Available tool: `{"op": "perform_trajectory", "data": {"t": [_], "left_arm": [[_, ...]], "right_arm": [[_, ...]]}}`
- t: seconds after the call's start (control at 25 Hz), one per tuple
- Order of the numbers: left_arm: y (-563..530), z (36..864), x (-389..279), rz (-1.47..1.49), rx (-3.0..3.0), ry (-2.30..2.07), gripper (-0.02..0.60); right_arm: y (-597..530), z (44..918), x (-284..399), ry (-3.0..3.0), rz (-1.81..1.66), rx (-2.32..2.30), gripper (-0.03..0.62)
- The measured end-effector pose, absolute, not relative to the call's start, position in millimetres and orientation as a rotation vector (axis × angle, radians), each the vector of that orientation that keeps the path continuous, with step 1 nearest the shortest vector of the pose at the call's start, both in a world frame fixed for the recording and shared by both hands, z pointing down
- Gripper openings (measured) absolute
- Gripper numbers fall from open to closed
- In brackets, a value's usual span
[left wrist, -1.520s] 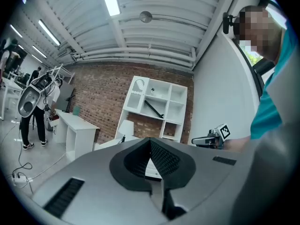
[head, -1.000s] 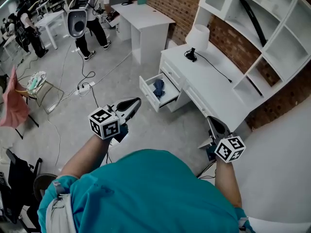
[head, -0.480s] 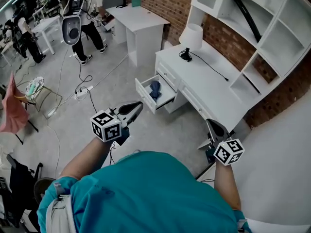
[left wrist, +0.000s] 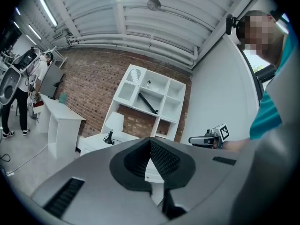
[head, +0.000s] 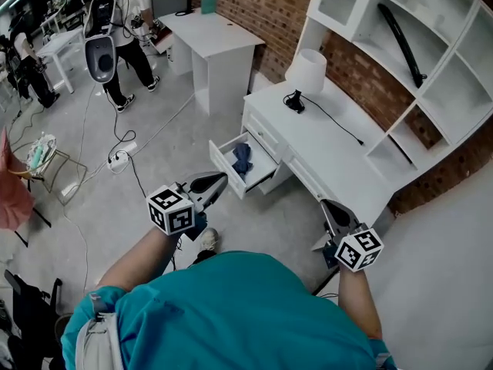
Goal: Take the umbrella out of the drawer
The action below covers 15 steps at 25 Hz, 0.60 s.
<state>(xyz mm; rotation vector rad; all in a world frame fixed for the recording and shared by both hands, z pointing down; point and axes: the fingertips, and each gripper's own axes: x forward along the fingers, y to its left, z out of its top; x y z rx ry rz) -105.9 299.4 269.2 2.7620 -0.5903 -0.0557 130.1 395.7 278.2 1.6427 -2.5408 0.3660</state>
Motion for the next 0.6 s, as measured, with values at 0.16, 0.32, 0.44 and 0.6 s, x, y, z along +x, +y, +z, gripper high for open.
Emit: {"op": "perform_trajectory", "data": {"t": [0.16,0.32,0.44,0.6], "left_arm": [[227.9,273.2,-120.0,-0.069,2.777,-0.558,0.009],[157.8,272.0,-138.3,-0.047,2.784,-0.533,0.009],[113.2,266.5,-151.0,-0.038,2.807,-0.517,0.009],[64.5,264.1,-166.4,-0.044,2.810,-0.515,0.009]], "right_arm": [[325.7,276.7,109.2,-2.536,0.357,1.656,0.021],[257.7,271.9,82.8,-2.535,0.358,1.657,0.021],[211.5,267.0,66.5,-2.523,0.348,1.663,0.021],[159.9,267.1,49.5,-2.513,0.350,1.654,0.021]]}}
